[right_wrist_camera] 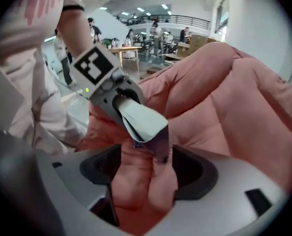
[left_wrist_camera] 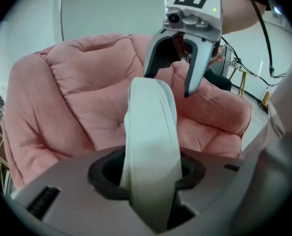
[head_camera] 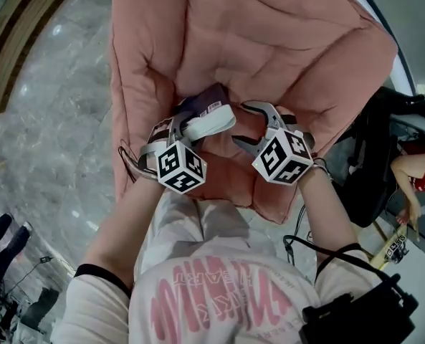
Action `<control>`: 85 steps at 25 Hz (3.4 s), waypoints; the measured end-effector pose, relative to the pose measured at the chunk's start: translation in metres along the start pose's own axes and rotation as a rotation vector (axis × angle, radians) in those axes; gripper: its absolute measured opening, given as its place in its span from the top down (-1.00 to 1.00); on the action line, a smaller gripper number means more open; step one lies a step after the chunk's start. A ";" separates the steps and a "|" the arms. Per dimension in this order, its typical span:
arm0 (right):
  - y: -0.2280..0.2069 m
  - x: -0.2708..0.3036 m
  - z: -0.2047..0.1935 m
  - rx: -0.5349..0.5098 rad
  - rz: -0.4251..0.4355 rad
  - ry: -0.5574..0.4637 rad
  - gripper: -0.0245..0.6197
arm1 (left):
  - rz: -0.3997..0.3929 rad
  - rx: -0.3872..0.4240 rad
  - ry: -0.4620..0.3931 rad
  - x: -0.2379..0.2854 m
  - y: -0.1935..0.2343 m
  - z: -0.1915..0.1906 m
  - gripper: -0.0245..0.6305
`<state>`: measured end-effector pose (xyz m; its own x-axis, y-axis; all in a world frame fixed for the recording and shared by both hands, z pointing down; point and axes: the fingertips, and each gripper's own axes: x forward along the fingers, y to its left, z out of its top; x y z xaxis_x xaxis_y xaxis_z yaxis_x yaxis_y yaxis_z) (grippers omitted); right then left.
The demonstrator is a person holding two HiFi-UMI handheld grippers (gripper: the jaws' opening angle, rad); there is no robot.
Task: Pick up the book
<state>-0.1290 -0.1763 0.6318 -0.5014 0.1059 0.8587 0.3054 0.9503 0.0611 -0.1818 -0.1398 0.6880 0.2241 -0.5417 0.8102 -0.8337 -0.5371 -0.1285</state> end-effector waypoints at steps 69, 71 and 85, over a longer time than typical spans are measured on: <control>0.123 -0.046 0.039 0.108 0.102 0.103 0.31 | -0.476 0.406 0.193 -0.123 -0.094 0.031 0.38; 0.132 -0.047 0.036 0.149 0.120 0.102 0.31 | -0.504 0.410 0.207 -0.124 -0.103 0.027 0.38; 0.050 -0.105 0.043 0.223 -0.006 0.087 0.31 | -0.479 0.559 0.179 -0.126 -0.047 0.114 0.38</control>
<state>-0.0965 -0.1272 0.5229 -0.4285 0.0839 0.8997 0.1113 0.9930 -0.0396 -0.1136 -0.1203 0.5263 0.3721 -0.0791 0.9248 -0.2750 -0.9610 0.0285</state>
